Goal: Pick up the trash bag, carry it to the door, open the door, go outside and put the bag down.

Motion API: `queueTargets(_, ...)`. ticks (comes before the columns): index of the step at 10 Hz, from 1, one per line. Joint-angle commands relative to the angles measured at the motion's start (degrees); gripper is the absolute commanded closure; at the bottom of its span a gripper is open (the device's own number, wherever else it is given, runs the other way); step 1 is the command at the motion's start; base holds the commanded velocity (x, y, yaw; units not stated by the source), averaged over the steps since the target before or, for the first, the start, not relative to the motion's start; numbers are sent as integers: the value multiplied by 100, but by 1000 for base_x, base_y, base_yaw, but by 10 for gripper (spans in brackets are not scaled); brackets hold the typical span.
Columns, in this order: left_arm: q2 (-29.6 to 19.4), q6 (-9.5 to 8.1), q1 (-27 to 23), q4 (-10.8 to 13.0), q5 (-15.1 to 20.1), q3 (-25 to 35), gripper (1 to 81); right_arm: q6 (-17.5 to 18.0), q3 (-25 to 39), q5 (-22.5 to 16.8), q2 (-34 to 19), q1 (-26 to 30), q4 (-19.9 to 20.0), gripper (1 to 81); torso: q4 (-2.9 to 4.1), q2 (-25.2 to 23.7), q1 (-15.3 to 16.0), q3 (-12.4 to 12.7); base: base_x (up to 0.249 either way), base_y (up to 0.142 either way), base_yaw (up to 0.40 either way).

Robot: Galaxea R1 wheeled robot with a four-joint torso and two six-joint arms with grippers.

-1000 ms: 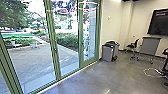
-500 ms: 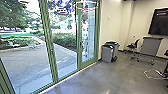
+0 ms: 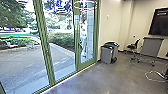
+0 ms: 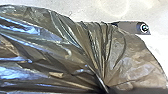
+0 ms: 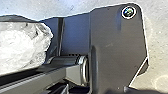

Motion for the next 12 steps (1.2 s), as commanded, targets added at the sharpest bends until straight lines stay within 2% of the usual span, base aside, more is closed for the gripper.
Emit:
queueTargets(1,12,26,-419,21,341,7,811,-14,17,-296,-8,287,-28,10,0,0,0,0,191,-138,0)
queueTargets(7,12,26,-419,21,341,7,811,-14,17,-296,-34,286,-28,10,0,0,2,0,191,-134,0)
queueTargets(12,13,34,-419,21,341,7,811,-14,0,-288,-35,155,-37,10,0,0,0,0,191,-82,0)
